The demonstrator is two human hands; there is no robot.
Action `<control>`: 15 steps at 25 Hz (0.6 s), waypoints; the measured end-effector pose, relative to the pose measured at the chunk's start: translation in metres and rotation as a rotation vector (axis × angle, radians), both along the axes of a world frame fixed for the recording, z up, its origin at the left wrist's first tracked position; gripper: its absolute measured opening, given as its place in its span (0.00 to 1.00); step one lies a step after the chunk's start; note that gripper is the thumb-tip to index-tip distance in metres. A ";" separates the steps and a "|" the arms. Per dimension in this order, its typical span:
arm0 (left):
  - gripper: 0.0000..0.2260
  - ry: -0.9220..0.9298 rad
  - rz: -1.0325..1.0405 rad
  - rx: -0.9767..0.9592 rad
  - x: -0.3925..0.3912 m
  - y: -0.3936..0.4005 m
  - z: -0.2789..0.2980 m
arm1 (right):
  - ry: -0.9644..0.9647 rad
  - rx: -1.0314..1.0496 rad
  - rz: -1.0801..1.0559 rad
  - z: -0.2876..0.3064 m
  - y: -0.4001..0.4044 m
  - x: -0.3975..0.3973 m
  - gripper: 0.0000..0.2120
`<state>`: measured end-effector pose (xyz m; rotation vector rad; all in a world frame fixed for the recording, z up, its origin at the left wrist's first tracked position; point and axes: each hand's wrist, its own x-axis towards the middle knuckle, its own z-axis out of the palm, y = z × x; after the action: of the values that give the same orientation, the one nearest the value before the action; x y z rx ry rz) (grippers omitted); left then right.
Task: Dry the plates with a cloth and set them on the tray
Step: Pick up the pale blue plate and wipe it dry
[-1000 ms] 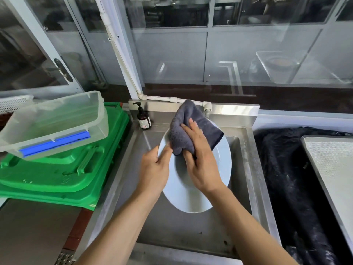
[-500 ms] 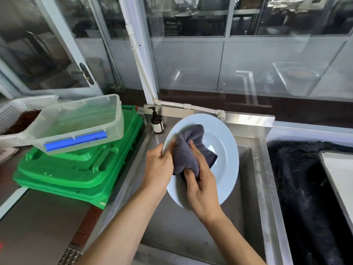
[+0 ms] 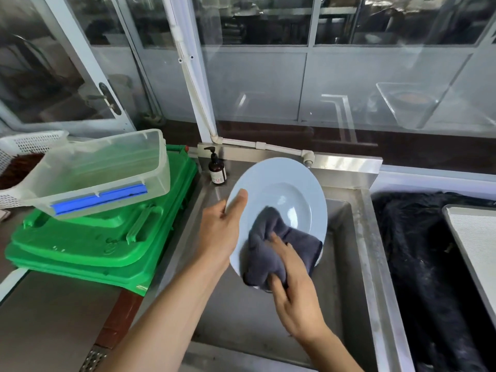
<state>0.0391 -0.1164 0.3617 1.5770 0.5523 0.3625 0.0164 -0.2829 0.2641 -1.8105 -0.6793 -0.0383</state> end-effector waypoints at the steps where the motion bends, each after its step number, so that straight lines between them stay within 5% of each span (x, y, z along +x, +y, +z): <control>1: 0.14 -0.010 -0.029 0.023 -0.001 -0.003 -0.001 | 0.049 -0.010 -0.027 0.003 0.007 0.009 0.26; 5: 0.17 -0.008 -0.015 -0.008 0.001 -0.012 0.002 | 0.035 -0.035 -0.131 0.030 0.024 0.053 0.28; 9: 0.16 -0.051 0.045 0.007 0.014 -0.003 0.006 | -0.030 0.019 -0.009 0.011 0.020 0.016 0.27; 12: 0.21 -0.031 0.015 0.033 0.008 0.000 -0.002 | 0.051 0.010 -0.009 -0.004 0.024 -0.005 0.27; 15: 0.14 -0.016 0.015 0.004 -0.002 -0.004 -0.010 | 0.146 0.006 -0.069 0.008 0.032 0.026 0.25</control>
<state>0.0371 -0.1207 0.3520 1.5736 0.5517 0.3877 0.0426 -0.2510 0.2725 -1.8103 -0.5133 0.0454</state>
